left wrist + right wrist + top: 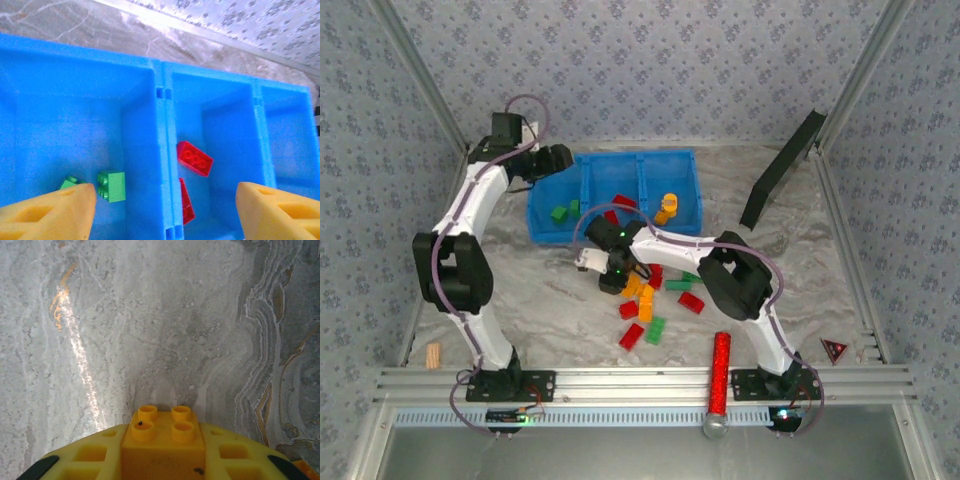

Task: Sort the legos into containers by color
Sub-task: Pick up the lego from the center of the table, then place the lego in the container.

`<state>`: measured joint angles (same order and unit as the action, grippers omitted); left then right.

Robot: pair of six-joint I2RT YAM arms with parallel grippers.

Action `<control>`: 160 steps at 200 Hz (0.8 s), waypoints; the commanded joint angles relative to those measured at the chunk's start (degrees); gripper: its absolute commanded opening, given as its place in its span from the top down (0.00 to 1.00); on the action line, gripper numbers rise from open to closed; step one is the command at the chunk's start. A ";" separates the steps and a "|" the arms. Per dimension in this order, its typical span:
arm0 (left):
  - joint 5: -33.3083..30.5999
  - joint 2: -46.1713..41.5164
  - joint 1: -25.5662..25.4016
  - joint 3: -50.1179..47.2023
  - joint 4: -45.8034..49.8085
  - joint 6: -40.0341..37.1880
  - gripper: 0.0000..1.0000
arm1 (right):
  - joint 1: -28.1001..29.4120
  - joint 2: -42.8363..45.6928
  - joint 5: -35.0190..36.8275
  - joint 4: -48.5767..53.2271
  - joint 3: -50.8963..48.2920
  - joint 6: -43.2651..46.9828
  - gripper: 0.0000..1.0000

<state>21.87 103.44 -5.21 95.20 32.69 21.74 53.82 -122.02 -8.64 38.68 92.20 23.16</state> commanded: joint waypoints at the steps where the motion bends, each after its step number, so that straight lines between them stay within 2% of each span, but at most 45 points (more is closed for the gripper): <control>1: 3.02 -4.05 0.38 -1.29 -0.46 -0.05 0.26 | -1.18 3.23 -3.23 2.20 1.64 -1.45 0.78; 44: 2.14 -13.82 0.37 -7.05 2.80 -1.92 0.26 | -7.78 12.49 -10.54 -1.59 -1.30 -7.45 0.80; 72: -1.18 -22.35 -0.30 -12.49 11.39 -8.59 0.26 | -13.74 17.70 -15.64 -3.96 -3.06 -12.80 0.81; 89: -4.21 -28.86 -1.86 -16.51 15.92 -12.78 0.26 | -18.40 19.53 -16.17 -3.97 -2.77 -15.93 0.82; 125: -6.05 -42.97 -10.24 -27.83 18.81 -13.05 0.23 | -27.09 18.87 -13.06 -2.82 1.43 -20.87 0.81; 160: -8.60 -49.37 -22.51 -36.29 19.42 -7.00 0.23 | -29.91 11.79 -5.93 0.80 10.47 -22.55 0.81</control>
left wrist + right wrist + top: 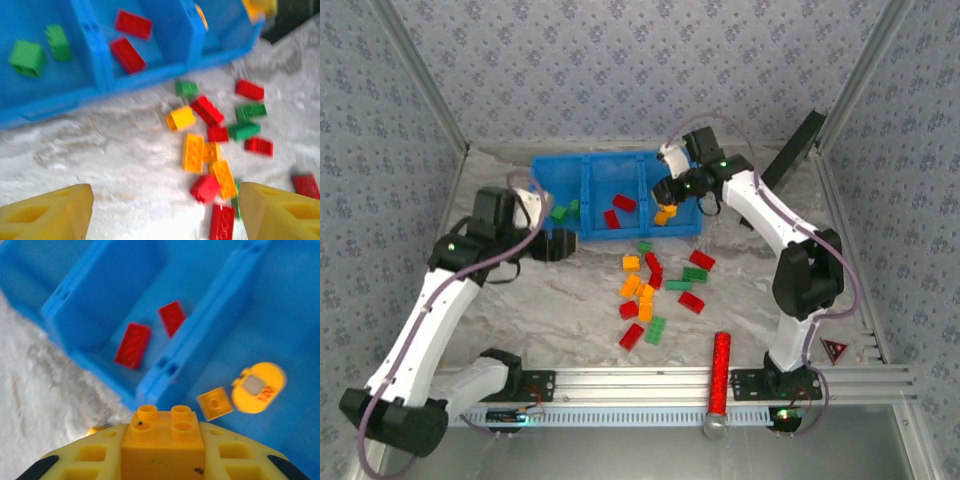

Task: Sort the legos into containers by color
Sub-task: Place the lego in the container.

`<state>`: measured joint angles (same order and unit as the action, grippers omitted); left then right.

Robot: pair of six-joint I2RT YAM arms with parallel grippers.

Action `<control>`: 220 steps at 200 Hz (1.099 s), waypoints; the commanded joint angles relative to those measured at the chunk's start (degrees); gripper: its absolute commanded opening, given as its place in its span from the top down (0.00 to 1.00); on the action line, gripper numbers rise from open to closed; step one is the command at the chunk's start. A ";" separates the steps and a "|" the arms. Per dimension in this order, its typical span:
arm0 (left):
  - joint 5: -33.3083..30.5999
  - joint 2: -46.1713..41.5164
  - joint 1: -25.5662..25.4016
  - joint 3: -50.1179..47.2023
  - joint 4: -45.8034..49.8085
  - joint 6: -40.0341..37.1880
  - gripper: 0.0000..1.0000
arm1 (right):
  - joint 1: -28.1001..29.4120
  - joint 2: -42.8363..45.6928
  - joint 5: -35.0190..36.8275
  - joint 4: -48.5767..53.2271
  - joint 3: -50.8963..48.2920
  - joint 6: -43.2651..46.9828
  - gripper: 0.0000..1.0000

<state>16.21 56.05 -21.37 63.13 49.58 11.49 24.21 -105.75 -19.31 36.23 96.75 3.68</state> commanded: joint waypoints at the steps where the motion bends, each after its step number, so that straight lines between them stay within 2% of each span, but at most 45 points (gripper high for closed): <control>1: -3.16 -2.04 -6.78 -4.54 2.49 3.53 0.23 | -0.25 -4.68 4.99 3.29 6.22 -3.07 0.81; 18: -6.54 -2.94 -13.78 -8.91 0.27 7.25 0.23 | 0.22 -9.20 9.49 5.13 11.20 -3.02 0.81; 42: -9.99 -1.43 -23.18 -13.96 -4.94 12.50 0.24 | 2.13 -14.99 19.67 8.23 17.46 0.87 0.80; 83: -14.73 2.84 -36.32 -17.66 -14.63 17.55 0.24 | 2.87 -20.10 24.56 9.39 20.84 3.60 0.80; 101: -16.27 4.77 -39.63 -18.57 -16.36 18.07 0.24 | 2.73 -21.18 24.47 8.51 19.97 3.52 0.79; 137: -21.63 10.66 -43.55 -17.22 -12.82 16.48 0.24 | 2.79 -21.90 24.12 6.33 16.44 2.83 0.76; 166: -23.35 14.69 -45.73 -16.82 -13.06 16.53 0.26 | 2.70 -21.47 23.77 6.22 14.90 2.55 0.72; 194: -24.36 17.02 -48.93 -17.56 -17.15 18.40 0.26 | 2.67 -20.74 22.53 7.40 14.78 2.64 0.70; 220: -23.96 20.38 -50.91 -17.37 -18.55 19.54 0.26 | 2.61 -19.44 21.98 8.27 14.63 2.28 0.63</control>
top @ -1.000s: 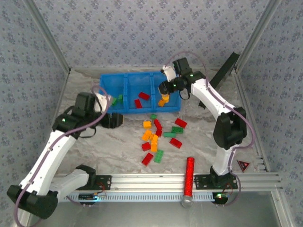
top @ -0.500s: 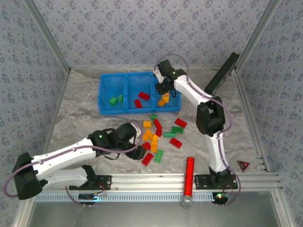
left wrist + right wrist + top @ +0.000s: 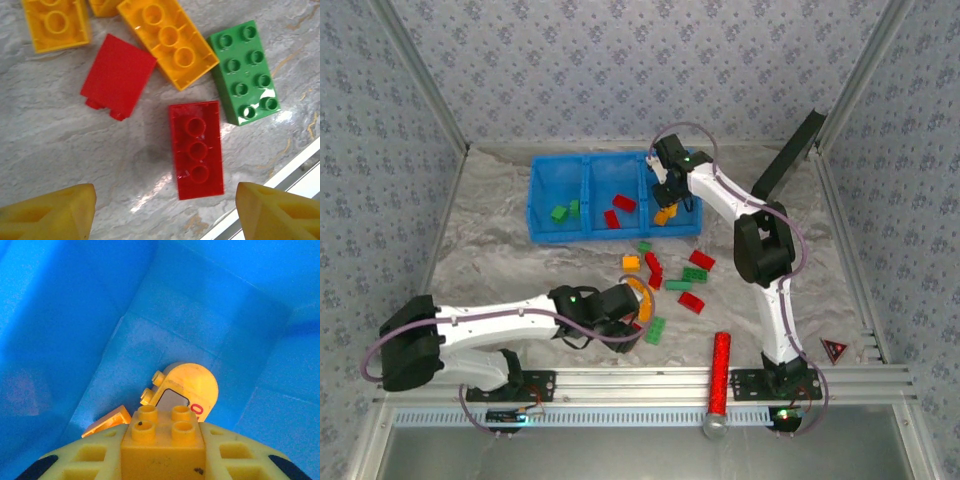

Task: Sort the legos into containers by color
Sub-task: Place the lego in the container, then pick up the lego from the middle-left of the table.

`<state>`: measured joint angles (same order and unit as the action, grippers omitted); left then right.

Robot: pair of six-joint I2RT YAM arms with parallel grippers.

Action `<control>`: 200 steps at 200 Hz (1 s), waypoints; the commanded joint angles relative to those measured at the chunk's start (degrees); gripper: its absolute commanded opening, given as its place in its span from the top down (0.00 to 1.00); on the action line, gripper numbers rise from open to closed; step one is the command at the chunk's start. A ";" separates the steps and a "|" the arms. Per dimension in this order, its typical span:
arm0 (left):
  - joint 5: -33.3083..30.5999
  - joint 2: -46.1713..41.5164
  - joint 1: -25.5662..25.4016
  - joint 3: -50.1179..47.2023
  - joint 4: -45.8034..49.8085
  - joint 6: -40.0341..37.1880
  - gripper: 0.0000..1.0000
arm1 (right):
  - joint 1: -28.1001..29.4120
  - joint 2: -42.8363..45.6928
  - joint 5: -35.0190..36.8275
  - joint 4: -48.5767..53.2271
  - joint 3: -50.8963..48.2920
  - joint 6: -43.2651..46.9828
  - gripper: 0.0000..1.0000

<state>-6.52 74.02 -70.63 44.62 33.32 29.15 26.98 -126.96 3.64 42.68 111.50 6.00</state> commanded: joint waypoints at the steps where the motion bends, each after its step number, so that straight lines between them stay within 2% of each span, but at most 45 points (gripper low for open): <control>1: -1.31 2.56 -1.67 1.16 -2.29 1.88 0.27 | -0.17 1.83 -0.99 1.81 -0.13 -0.03 0.62; 21: -0.92 5.14 -2.14 1.55 -2.27 2.03 0.26 | -0.18 2.96 -1.21 2.33 -0.21 -0.55 0.54; 39: -1.08 6.96 -2.34 1.36 -2.33 2.78 0.28 | -0.47 3.94 -1.84 2.17 -0.74 -0.89 0.52; 69: -1.33 7.11 -2.76 -0.12 -4.86 4.41 0.29 | -0.68 5.06 -2.05 3.06 -0.76 -0.83 0.51; 103: -0.68 8.43 -2.85 -0.68 -6.07 4.87 0.35 | -0.50 8.85 -0.93 4.74 -0.93 -1.54 0.51; 145: 1.65 11.48 -2.86 -1.24 -7.53 5.87 0.43 | 0.07 17.33 0.48 7.57 -4.30 -5.03 0.50; 175: 3.24 13.38 -2.85 -1.38 -7.70 5.58 0.46 | 0.65 25.24 1.54 7.91 -10.96 -7.54 0.50; 187: 3.31 14.42 -2.85 -1.25 -7.25 5.72 0.52 | 1.02 28.56 1.97 7.78 -14.29 -8.95 0.49; 200: 2.94 15.09 -2.84 -1.13 -6.78 6.22 0.62 | 1.55 31.88 2.01 7.73 -17.93 -10.92 0.49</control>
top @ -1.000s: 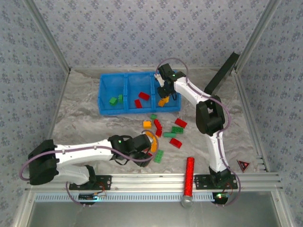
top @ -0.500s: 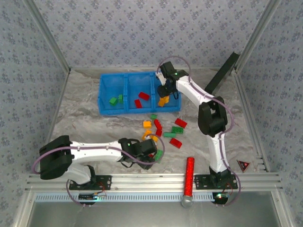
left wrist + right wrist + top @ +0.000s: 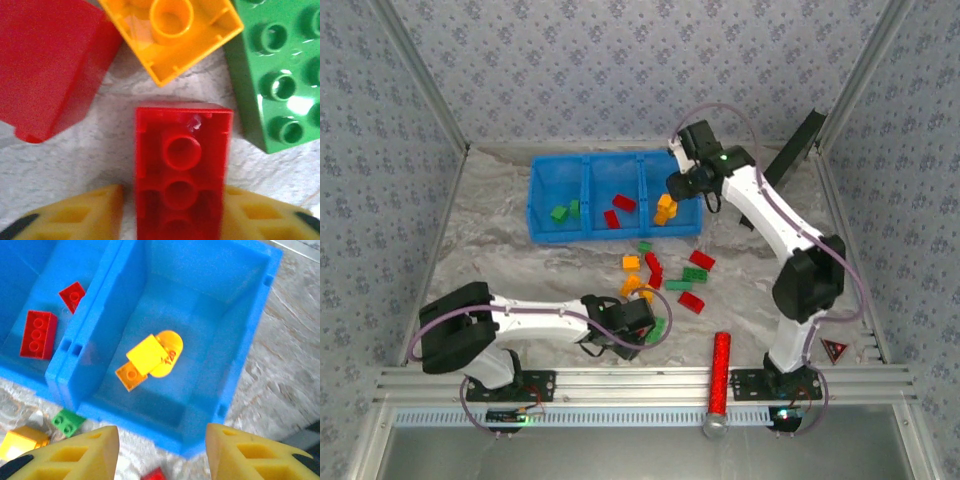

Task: Sort the legos into containers by color
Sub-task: Pick up the lego from the middle-left of the table.

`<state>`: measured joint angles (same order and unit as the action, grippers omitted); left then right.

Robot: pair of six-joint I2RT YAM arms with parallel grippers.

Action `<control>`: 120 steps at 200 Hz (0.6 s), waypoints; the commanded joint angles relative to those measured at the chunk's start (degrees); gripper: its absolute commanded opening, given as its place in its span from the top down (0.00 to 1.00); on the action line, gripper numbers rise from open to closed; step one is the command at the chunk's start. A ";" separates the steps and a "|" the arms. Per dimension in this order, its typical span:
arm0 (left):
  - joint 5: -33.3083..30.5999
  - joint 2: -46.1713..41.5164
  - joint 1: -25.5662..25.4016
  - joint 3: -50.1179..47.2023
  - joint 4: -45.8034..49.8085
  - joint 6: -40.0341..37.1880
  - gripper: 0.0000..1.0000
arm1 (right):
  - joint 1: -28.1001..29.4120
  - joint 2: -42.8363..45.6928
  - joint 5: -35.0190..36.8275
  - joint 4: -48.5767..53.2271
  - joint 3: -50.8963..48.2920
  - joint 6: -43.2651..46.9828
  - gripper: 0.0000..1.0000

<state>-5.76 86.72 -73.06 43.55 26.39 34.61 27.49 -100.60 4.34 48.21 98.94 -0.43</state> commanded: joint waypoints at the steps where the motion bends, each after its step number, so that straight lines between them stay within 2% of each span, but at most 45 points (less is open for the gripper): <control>1: 2.17 2.40 -0.42 -0.05 0.19 0.78 0.63 | 1.06 5.82 1.30 2.18 -5.66 -4.67 0.49; 25: 0.95 1.38 -0.03 0.35 1.76 1.20 0.76 | 2.09 12.60 0.87 1.99 -13.93 -10.31 0.48; 50: -1.46 -3.55 2.73 1.87 7.43 1.04 0.82 | 3.75 19.61 -0.72 -0.03 -23.69 -18.15 0.46; 70: -2.71 -10.41 8.46 4.94 12.16 -1.76 0.82 | 5.34 24.43 -2.86 -2.79 -31.14 -24.85 0.46; 89: -2.61 -16.58 16.41 8.82 16.17 -4.57 0.82 | 7.60 27.54 -5.95 -6.82 -38.30 -30.63 0.45; 102: -1.91 -18.85 22.06 11.88 16.88 -4.73 0.82 | 9.95 29.34 -8.10 -9.54 -42.48 -33.91 0.44; 120: -0.80 -19.01 27.65 15.70 15.49 -5.84 0.81 | 14.19 30.95 -7.64 -10.05 -46.36 -38.74 0.42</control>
<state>-7.09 69.01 -51.00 54.11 39.31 31.68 37.56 -72.05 -0.89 41.65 56.51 -29.23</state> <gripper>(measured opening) 0.283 0.565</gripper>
